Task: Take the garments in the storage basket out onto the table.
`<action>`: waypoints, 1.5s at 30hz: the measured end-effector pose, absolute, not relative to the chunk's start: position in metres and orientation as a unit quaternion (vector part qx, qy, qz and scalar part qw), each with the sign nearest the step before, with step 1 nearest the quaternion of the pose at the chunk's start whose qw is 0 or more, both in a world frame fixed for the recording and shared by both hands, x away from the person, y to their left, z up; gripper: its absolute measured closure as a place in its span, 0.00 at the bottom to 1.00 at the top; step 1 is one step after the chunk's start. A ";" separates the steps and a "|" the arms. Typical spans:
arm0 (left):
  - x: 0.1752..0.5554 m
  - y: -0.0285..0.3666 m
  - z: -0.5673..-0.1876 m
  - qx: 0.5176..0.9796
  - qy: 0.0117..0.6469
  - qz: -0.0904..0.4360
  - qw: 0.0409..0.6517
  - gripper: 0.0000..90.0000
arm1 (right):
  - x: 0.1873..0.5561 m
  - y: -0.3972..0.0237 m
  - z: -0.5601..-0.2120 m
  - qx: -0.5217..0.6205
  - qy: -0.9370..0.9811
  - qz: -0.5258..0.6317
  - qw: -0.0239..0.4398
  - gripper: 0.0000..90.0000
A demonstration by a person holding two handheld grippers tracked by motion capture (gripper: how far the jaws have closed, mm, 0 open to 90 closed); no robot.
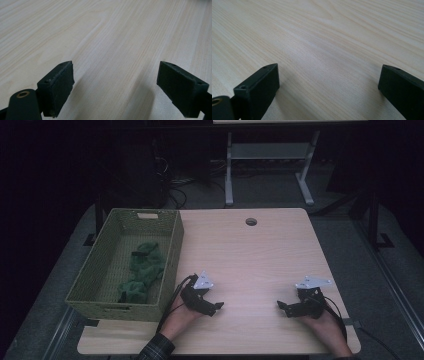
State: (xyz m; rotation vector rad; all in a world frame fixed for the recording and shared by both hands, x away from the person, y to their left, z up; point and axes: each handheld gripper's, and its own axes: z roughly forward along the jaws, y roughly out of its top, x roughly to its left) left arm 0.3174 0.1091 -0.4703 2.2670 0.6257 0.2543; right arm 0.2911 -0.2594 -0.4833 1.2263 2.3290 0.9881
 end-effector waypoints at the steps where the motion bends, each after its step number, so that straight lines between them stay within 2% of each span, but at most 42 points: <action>1: 0.317 0.109 -0.469 0.887 0.244 0.098 0.378 0.15 | 0.291 -0.259 -0.483 0.430 0.817 0.347 0.164 0.04; 20: 0.317 0.111 -0.456 0.887 0.246 0.096 0.378 0.15 | 0.291 -0.259 -0.483 0.430 0.817 0.347 0.164 0.03; 45: 0.317 0.114 -0.414 0.885 0.241 0.093 0.388 0.15 | 0.291 -0.259 -0.483 0.431 0.817 0.347 0.164 0.04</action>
